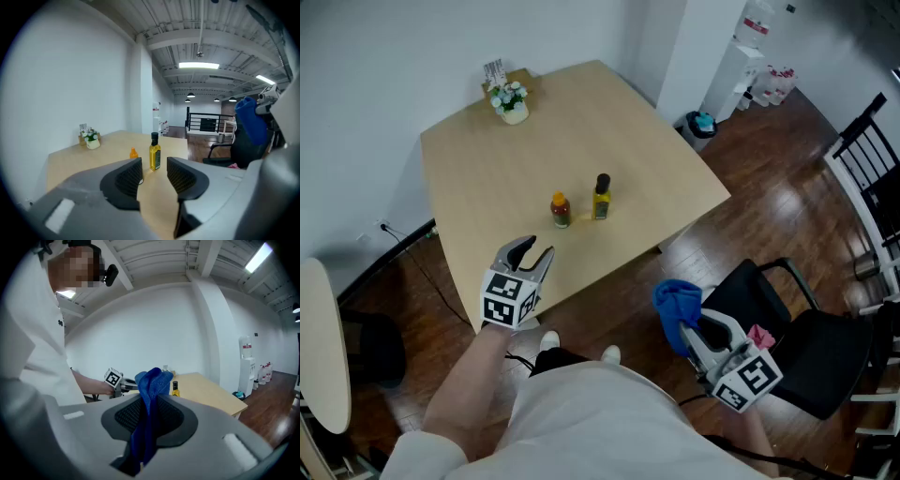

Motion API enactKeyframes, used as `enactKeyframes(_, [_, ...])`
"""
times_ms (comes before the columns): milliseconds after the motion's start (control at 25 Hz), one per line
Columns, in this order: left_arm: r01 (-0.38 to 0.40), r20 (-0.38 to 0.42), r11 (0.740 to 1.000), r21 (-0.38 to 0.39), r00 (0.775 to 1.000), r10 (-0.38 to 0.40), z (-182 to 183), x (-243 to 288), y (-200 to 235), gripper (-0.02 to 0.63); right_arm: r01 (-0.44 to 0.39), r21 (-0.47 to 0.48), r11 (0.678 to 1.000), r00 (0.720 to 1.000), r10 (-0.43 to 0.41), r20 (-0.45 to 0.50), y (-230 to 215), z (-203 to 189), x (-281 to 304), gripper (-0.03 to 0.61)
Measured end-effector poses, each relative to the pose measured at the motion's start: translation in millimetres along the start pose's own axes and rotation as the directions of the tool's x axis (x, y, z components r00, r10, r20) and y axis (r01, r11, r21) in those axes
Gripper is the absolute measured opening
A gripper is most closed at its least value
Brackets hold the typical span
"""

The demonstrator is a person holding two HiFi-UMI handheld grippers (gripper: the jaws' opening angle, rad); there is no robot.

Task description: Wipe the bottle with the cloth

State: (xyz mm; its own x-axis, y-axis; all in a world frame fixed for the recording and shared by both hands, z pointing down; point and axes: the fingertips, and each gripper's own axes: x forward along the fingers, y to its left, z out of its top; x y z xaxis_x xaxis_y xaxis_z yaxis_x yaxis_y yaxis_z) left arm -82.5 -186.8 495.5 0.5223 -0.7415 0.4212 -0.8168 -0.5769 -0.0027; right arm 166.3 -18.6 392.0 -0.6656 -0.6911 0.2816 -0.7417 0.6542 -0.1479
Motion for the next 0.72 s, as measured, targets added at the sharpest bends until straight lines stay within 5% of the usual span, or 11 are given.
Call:
enactKeyframes(320, [-0.018,-0.075,1.0,-0.014,0.997,0.017,-12,102,66,0.243,0.126,0.045,0.991,0.992,-0.125,-0.006,-13,11,16,0.081])
enactKeyframes(720, [0.041,-0.088,0.999,-0.017,0.995,-0.042,-28,164,77,0.215,0.266,0.067,0.962,0.962,-0.261,-0.075,3,8,22,0.081])
